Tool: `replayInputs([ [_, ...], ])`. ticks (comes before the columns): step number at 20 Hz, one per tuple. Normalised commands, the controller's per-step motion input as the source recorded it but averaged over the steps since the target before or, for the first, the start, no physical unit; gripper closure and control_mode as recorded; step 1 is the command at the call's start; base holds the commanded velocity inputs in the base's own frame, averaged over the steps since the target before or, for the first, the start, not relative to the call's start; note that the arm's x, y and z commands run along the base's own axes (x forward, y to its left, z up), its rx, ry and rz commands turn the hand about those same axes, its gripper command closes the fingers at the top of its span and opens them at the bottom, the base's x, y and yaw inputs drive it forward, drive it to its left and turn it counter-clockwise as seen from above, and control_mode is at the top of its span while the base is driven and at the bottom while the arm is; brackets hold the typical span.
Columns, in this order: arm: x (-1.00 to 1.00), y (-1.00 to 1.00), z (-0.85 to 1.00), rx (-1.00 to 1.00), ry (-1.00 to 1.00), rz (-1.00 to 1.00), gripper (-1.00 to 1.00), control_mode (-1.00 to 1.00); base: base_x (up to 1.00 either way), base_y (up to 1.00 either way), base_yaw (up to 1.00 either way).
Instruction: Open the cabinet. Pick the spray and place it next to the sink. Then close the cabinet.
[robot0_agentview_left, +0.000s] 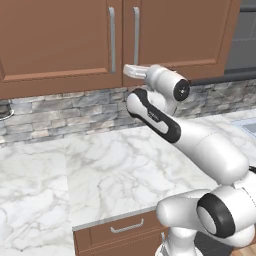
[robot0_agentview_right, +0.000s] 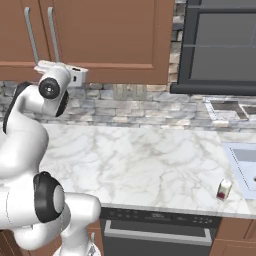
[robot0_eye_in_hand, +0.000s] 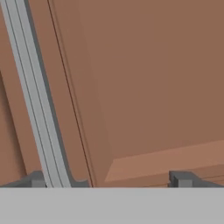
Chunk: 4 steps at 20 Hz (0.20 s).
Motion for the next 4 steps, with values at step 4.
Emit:
replayInputs([
  [4, 0.01, 0.0, 0.0, 0.0, 0.08, 0.0, -1.0, -1.0, 0.0, 0.0, 0.0],
])
